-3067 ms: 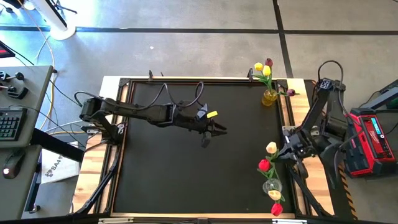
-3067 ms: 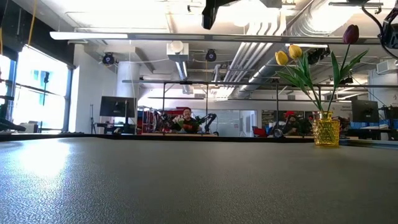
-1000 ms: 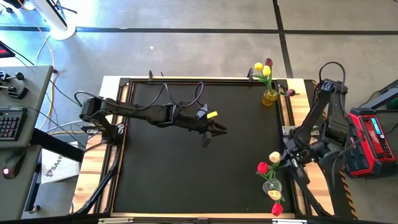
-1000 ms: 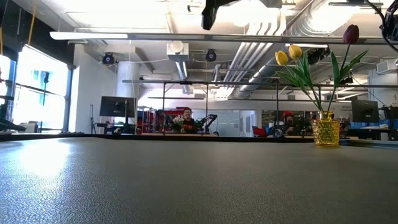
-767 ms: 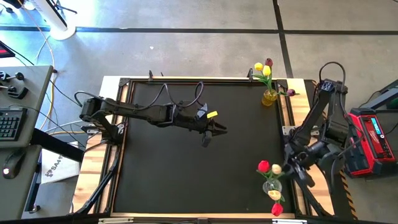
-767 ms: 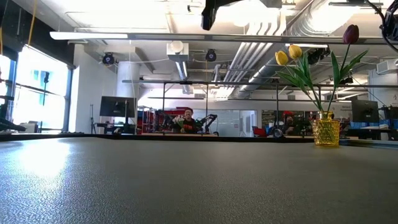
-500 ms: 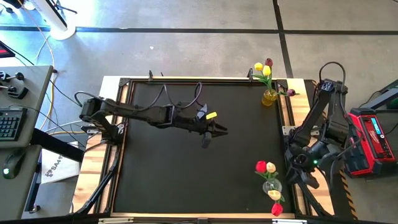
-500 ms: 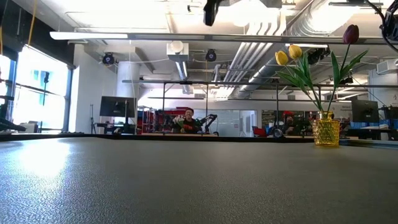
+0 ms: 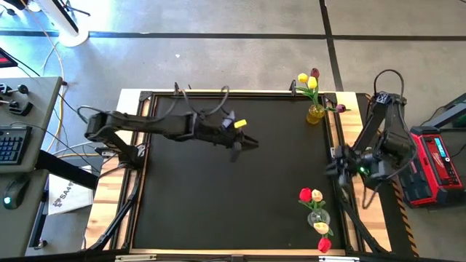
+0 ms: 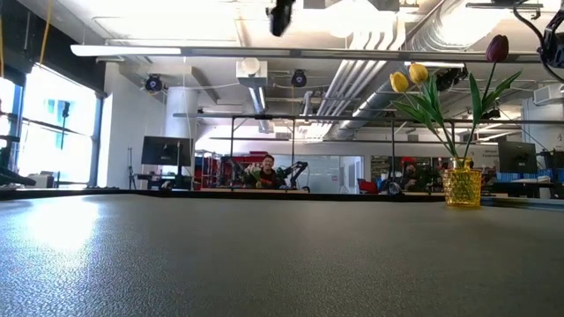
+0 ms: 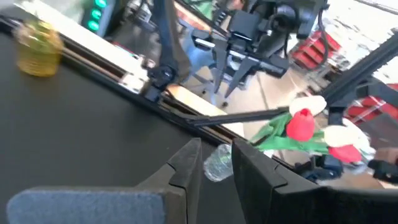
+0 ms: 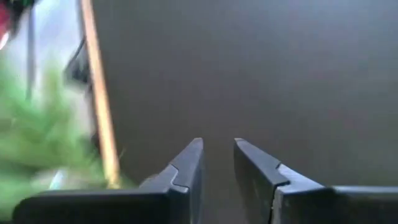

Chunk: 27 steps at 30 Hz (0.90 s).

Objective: Sort flowers into vase by color
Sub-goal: Return to Home Position

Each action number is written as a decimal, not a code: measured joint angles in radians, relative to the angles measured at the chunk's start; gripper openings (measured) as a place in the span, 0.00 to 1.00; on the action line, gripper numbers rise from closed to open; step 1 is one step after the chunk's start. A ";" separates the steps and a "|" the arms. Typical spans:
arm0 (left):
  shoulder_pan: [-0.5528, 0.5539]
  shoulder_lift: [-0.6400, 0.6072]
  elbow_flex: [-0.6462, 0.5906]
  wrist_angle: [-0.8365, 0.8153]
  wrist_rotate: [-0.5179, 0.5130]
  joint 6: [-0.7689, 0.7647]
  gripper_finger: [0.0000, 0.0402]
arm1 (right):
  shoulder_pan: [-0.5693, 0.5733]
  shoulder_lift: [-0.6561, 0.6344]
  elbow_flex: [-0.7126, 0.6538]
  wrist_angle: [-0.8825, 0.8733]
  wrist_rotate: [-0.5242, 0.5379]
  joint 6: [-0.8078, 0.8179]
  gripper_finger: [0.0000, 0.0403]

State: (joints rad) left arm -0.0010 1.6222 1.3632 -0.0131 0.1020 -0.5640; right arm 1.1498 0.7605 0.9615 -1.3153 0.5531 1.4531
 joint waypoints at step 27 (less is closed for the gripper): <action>0.347 -0.190 0.003 0.018 0.333 0.376 0.00 | -0.887 -0.024 0.000 0.837 -0.095 -1.141 0.00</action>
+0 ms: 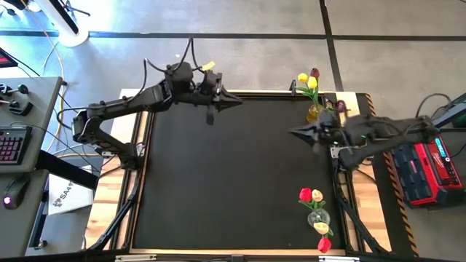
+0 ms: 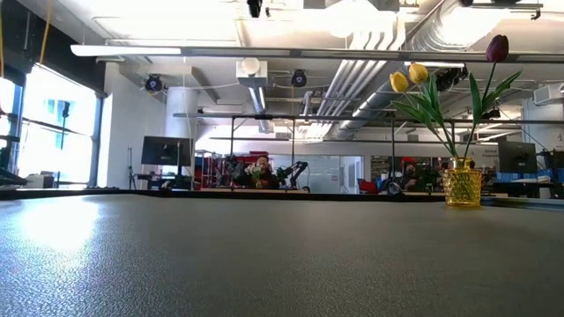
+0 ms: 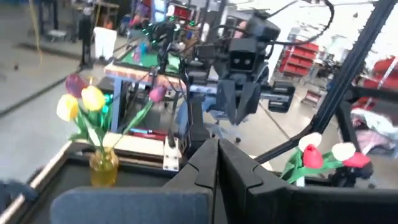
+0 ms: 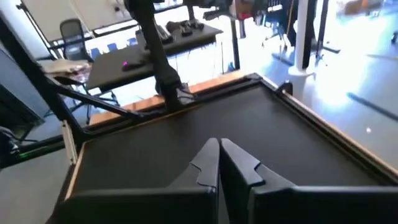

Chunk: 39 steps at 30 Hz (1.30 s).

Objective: Sort flowers into vase by color
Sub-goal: Return to Home Position

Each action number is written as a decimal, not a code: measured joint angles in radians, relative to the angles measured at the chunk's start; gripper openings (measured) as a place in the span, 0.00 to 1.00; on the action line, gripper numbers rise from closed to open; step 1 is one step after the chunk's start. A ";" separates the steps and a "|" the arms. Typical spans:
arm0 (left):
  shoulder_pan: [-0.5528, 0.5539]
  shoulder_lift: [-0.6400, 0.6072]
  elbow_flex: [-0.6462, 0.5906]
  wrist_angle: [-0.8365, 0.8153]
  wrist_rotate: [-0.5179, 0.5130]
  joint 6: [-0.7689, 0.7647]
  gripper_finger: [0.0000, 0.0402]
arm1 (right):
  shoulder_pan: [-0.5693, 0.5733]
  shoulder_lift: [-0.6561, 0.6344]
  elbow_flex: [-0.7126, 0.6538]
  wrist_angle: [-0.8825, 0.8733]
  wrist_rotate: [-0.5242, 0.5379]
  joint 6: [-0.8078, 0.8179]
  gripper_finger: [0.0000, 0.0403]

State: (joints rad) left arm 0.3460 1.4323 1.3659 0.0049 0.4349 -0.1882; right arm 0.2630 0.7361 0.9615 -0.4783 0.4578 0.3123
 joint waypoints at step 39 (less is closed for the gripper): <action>-0.120 -0.435 -0.680 0.305 -0.260 0.062 0.00 | -0.262 -0.165 -0.326 0.407 -0.414 0.053 0.00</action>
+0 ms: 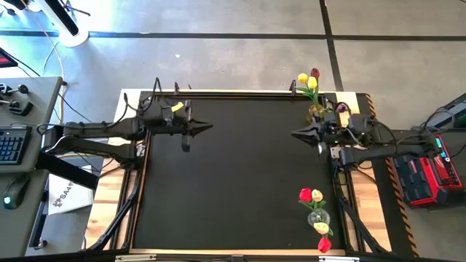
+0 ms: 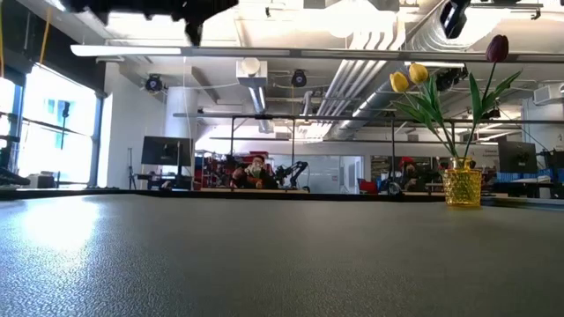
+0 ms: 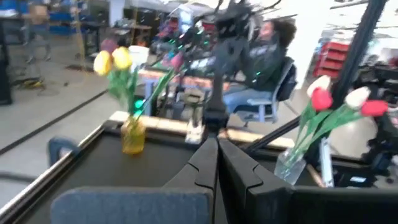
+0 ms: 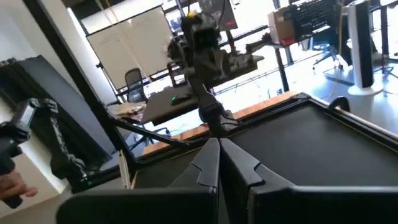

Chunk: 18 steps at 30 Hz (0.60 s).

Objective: Sort flowers into vase by color
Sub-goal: Return to Home Position

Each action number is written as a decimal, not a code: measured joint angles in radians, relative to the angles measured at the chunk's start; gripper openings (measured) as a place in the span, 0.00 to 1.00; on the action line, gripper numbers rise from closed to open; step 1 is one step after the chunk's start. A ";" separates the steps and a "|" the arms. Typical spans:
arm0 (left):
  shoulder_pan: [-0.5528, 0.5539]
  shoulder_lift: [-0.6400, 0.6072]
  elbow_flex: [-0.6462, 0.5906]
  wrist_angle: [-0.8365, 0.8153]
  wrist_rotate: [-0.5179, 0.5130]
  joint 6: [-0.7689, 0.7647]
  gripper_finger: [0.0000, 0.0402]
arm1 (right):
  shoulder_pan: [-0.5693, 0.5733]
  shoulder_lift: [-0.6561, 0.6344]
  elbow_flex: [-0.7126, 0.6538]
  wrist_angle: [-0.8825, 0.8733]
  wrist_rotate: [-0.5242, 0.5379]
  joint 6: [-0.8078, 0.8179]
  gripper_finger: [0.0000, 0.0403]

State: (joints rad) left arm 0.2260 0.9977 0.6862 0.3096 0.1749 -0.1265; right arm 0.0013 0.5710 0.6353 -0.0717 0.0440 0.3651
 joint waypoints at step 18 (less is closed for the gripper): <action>-0.097 0.042 -0.151 0.031 -0.065 0.087 0.00 | 0.080 -0.048 -0.126 0.010 0.161 -0.112 0.00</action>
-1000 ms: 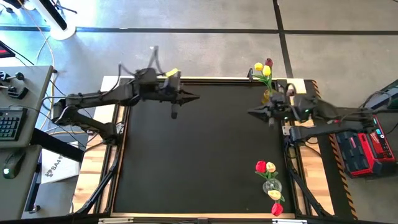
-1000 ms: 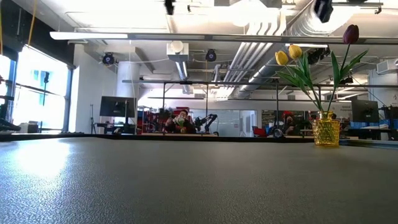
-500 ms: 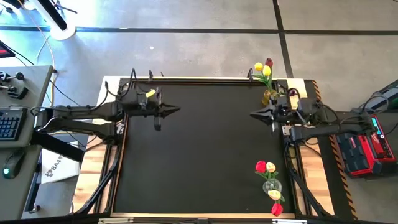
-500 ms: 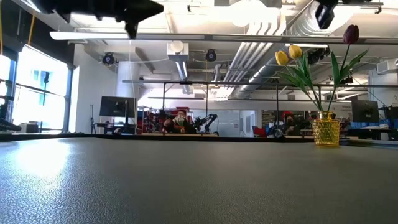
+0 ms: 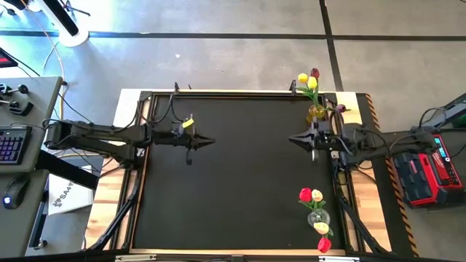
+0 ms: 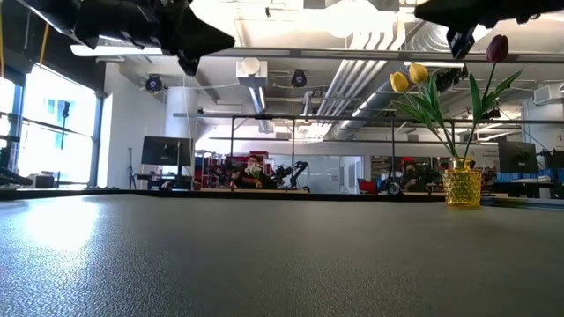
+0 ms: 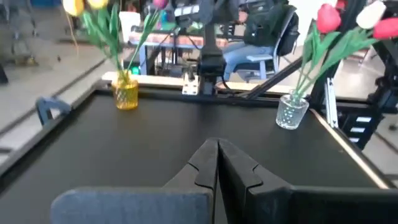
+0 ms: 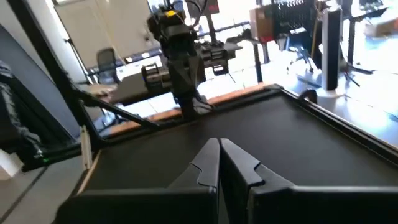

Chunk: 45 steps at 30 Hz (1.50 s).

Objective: Sort flowers into vase by color
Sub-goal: Return to Home Position

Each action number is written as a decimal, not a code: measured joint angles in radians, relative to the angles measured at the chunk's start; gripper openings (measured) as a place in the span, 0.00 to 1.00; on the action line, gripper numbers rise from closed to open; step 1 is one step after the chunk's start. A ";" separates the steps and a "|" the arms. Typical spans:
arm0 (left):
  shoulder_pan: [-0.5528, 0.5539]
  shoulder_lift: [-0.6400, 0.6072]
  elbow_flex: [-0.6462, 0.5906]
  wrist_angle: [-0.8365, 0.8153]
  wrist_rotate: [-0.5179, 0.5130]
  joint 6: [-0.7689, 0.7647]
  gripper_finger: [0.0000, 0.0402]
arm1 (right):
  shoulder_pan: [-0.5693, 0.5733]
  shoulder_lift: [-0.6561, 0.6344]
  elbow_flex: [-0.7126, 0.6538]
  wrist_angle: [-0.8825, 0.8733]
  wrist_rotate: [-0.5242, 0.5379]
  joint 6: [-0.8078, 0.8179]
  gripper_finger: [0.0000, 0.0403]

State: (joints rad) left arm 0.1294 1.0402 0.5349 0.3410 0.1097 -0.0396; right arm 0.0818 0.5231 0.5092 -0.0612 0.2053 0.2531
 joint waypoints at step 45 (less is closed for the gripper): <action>0.221 -0.261 -0.228 0.106 0.129 0.043 0.00 | 0.001 -0.415 -0.256 0.036 -0.003 -0.102 0.00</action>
State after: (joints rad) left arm 0.3507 0.7792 0.3073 0.4473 0.2392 0.0037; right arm 0.0825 0.1079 0.2535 -0.0253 0.2023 0.1511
